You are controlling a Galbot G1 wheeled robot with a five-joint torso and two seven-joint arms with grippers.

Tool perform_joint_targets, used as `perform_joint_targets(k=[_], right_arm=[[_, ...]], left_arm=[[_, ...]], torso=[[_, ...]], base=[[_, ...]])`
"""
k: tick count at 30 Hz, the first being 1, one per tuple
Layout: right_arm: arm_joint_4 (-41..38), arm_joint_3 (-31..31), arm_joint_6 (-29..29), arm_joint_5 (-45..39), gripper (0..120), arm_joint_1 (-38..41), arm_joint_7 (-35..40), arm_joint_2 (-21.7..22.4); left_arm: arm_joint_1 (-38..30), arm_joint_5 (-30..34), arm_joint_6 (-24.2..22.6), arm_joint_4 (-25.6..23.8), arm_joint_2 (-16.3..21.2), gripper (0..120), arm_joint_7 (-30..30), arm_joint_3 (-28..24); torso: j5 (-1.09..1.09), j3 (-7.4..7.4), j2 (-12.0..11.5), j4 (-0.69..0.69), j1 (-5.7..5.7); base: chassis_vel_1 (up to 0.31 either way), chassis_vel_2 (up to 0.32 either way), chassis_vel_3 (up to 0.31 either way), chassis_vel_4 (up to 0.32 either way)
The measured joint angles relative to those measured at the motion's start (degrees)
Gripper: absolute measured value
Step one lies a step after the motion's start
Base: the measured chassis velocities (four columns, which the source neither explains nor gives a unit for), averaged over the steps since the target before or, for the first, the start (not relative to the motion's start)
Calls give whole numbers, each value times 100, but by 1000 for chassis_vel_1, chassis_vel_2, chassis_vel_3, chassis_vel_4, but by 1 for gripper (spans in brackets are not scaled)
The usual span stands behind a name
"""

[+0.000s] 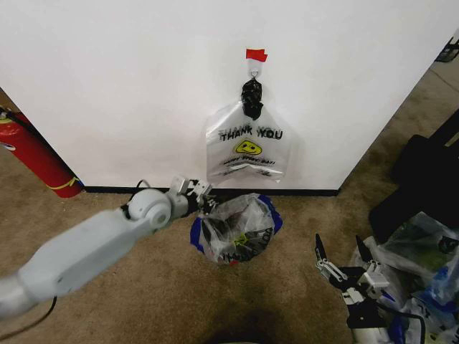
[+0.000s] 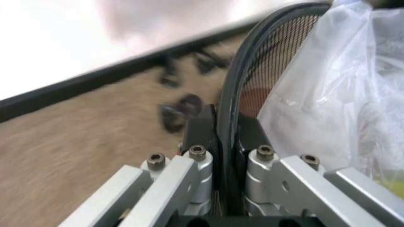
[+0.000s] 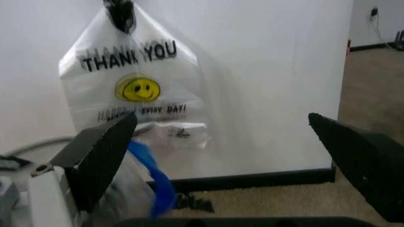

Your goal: Pick up the garbage bag from the wall and place it over the trash bin.

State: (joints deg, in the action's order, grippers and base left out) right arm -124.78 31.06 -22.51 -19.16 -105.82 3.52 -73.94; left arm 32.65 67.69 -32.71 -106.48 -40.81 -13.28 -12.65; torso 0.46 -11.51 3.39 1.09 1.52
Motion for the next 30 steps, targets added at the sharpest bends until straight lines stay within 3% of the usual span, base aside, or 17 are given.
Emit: perform_joint_targets(k=[1,4,6,7,11,14,22,30], right_arm=[[0,0,0,0,100,0,0,0],[-32,-61,302,-31,100,128,105,72],[-62,-103,460,-64,100,197,160,116],[-62,-103,460,-64,100,197,160,116],[-139,-209,889,-238,100,373,369,265],[-186,-263,1188,-449,100,535,562,365],[-255,-301,1482,-533,100,641,740,491],[-272,-377,1598,-519,100,641,767,545]], left_arm=[[0,0,0,0,0,3,0,0],[786,362,50,-427,42,3,-897,810],[1168,577,99,-633,26,3,-1389,1085],[1168,577,99,-633,26,3,-1389,1085],[1620,975,312,-928,-167,3,-2599,1255],[1737,1189,563,-1028,-364,3,-3178,1258],[2113,1173,1166,-1197,-603,3,-3319,1273],[2384,532,1817,-978,-959,3,-3074,1168]], torso=[[0,0,0,0,0],[0,0,0,-1,0],[1,0,0,0,0],[1,0,0,0,0],[0,0,0,2,0],[0,0,0,2,0],[-1,0,0,1,0],[0,-1,0,0,0]], base=[[0,0,0,0],[0,0,0,0],[0,0,0,0],[0,0,0,0],[0,0,0,0],[0,0,0,0],[0,0,0,0],[0,0,0,0]])
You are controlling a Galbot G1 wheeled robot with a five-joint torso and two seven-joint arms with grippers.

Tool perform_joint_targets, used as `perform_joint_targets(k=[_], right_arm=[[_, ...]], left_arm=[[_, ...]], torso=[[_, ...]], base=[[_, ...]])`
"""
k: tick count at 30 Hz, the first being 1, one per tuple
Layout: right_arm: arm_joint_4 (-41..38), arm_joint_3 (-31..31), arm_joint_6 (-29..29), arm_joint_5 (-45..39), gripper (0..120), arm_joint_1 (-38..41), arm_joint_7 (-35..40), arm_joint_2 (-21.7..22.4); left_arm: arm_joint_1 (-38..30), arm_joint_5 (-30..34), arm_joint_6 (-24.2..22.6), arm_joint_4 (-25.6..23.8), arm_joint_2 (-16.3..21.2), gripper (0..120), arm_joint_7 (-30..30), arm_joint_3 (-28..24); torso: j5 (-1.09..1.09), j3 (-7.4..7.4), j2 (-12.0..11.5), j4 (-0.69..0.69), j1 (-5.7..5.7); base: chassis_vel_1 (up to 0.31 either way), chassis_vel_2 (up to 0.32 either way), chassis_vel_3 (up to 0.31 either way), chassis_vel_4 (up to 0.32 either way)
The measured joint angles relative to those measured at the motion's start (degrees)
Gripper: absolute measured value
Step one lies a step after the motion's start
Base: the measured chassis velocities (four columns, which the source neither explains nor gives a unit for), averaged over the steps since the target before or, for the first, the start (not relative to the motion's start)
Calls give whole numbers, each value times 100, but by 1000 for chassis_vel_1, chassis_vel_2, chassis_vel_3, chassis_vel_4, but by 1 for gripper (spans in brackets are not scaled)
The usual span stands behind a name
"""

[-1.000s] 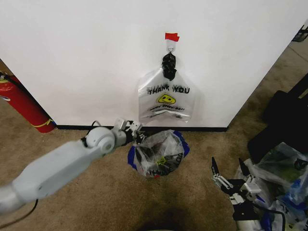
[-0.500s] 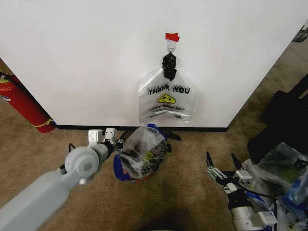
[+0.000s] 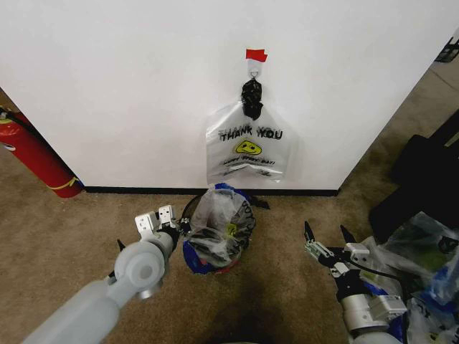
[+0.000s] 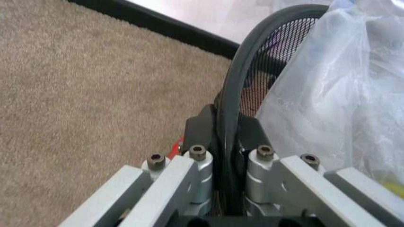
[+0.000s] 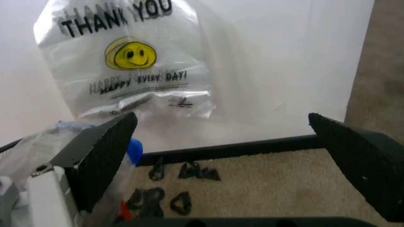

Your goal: Pick up the garbage bag from the wall and place it over the trash bin.

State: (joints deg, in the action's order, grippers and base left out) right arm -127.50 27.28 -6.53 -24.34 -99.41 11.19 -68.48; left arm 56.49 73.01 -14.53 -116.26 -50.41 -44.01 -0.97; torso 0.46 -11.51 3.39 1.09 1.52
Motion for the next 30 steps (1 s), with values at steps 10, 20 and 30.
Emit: perform_joint_targets(k=[10,20,30], right_arm=[[-30,-34,204,-195,100,77,78,120],[-104,-93,438,-427,100,262,129,272],[-394,-394,1693,-1666,100,894,365,1013]], left_arm=[[160,-499,-87,173,-164,3,114,-163],[167,-530,-499,-188,-98,37,6,57],[6,-1561,-508,-923,242,73,510,326]], torso=[[0,0,0,2,0],[0,0,0,1,0],[0,0,0,0,0]], base=[[0,0,0,0],[0,0,0,0],[0,0,0,0]])
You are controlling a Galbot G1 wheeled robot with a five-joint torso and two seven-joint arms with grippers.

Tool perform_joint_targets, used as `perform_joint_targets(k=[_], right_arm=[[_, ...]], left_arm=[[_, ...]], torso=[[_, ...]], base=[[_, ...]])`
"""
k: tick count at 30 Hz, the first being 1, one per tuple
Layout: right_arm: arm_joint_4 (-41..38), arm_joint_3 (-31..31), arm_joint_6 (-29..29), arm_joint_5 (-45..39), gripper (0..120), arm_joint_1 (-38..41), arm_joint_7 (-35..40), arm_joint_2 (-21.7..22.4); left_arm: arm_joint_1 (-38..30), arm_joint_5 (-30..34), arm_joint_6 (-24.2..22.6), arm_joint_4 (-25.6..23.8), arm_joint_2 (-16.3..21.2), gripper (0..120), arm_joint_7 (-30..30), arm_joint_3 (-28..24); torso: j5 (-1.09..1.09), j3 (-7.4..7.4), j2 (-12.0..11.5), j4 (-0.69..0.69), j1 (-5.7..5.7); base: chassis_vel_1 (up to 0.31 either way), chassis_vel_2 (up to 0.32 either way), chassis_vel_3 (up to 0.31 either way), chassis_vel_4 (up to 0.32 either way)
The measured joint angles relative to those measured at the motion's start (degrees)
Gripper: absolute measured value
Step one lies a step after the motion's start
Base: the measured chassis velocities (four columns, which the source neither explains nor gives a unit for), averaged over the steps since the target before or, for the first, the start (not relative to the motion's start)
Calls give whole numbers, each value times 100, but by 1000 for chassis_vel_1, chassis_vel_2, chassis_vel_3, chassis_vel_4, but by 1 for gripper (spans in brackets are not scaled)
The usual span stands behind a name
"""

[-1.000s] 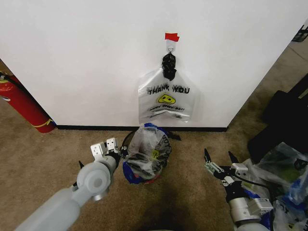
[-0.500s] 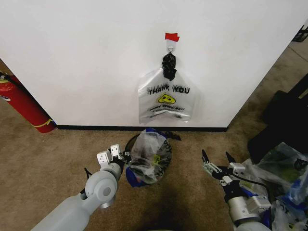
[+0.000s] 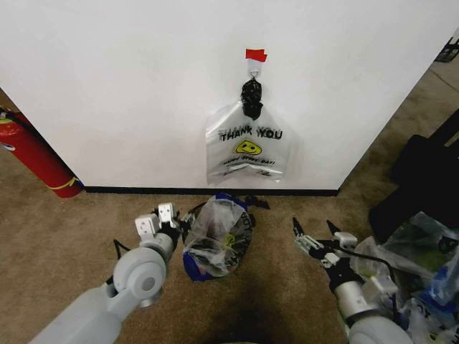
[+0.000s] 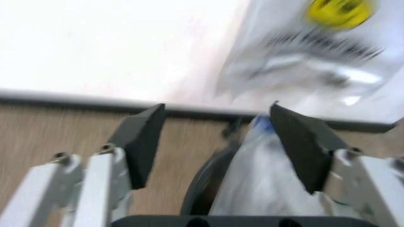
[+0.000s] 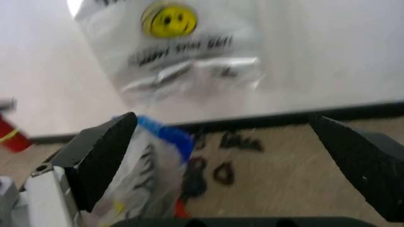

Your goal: Pick up the garbage bag from the wall and place it over the trash bin.

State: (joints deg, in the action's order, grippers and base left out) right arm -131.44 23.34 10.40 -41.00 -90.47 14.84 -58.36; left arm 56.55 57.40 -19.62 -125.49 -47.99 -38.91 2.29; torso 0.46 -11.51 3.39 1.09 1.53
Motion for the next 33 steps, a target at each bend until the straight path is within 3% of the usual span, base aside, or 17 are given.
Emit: perform_joint_targets(k=[2,4,8,17,25,32,33], right_arm=[[-85,-24,409,-403,100,160,99,118],[-101,-81,555,-554,100,251,170,154],[3,-737,1150,-956,100,814,746,159],[574,-1716,1915,-1453,100,1893,1855,-547],[1282,-2039,2331,-1549,100,2471,2722,-1384],[1423,-2104,2435,-1691,99,2613,3023,-1690],[1461,-2111,2476,-1722,93,2620,3093,-1736]], left_arm=[[-145,-269,41,-80,60,83,295,-163],[-168,-419,62,-120,87,87,451,-222],[-20,-955,89,-327,196,99,860,-283],[12,-1116,72,-365,233,100,969,-251],[-21,-1111,73,-218,181,100,999,-310],[-28,-1093,77,-196,148,100,1002,-320],[-19,-1090,78,-197,151,100,1001,-318]], torso=[[1,0,0,4,1],[1,0,0,4,1],[1,0,0,-2,0],[2,0,0,1,1],[1,-1,0,1,1],[1,0,0,1,0],[1,0,0,1,0]], base=[[0,0,0,0],[0,0,0,0],[0,0,0,0],[0,0,0,0],[0,0,0,0],[0,0,0,0],[0,0,0,0]])
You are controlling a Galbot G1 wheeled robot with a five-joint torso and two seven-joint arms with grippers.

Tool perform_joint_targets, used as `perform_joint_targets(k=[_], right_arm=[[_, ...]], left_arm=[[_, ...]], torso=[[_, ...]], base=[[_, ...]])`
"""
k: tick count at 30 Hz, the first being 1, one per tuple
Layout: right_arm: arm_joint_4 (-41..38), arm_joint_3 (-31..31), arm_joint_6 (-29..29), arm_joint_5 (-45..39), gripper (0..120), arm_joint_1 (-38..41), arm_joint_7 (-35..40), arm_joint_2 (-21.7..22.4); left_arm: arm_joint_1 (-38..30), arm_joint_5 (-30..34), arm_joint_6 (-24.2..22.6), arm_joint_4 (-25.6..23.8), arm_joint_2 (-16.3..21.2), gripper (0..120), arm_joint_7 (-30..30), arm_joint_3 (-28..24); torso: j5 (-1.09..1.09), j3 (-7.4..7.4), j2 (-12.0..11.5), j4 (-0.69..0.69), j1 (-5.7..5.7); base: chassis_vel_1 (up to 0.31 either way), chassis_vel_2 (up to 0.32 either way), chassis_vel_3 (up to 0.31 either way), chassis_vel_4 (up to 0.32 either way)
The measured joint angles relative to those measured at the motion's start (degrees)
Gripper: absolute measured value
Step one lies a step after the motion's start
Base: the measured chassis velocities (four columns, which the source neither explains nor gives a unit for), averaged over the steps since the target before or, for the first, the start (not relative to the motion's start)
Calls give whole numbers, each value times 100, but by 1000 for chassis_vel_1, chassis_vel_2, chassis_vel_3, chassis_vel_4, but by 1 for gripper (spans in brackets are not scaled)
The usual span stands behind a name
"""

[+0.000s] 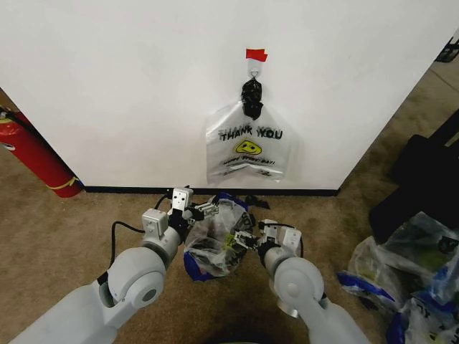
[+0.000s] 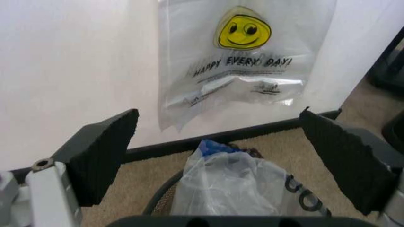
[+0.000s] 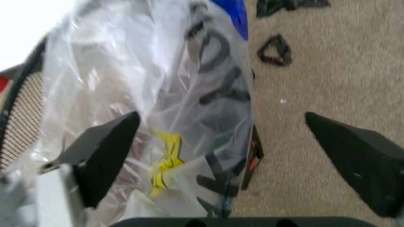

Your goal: Pick up the garbage bag from the wall and place it over the trash bin.

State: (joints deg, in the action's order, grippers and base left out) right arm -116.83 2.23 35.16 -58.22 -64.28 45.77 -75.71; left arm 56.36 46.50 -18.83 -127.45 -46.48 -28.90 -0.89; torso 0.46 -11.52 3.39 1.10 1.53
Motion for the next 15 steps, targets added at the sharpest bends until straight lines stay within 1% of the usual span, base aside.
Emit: perform_joint_targets(k=[2,5,6,7,9,12,13,15], right_arm=[[41,10,56,-19,87,3,73,-77],[100,61,192,-171,73,22,295,-243],[100,61,192,-171,73,22,295,-243],[148,71,223,-193,67,25,333,-300],[206,84,261,-232,61,50,375,-352],[334,114,309,-299,47,123,441,-413],[334,114,309,-299,47,123,441,-413],[410,121,319,-328,38,179,448,-437]], left_arm=[[10,5,1,-7,-2,100,-4,5],[25,9,2,-10,-7,100,-16,8],[25,9,2,-10,-7,100,-16,8],[36,12,2,-11,-4,100,-23,11],[43,27,2,-19,3,100,-28,14],[44,35,3,-22,9,100,-37,16],[44,35,3,-22,9,100,-37,16],[45,40,3,-24,15,100,-40,16]], torso=[[1,0,0,1,0],[0,0,0,0,0],[0,0,0,0,0],[0,0,0,0,0],[0,1,0,0,0],[0,1,0,0,0],[0,1,0,0,0],[0,1,0,0,0]], base=[[0,0,0,0],[0,0,0,0],[0,0,0,0],[0,0,0,0],[0,0,0,0],[0,0,0,0],[0,0,0,0],[0,0,0,0]])
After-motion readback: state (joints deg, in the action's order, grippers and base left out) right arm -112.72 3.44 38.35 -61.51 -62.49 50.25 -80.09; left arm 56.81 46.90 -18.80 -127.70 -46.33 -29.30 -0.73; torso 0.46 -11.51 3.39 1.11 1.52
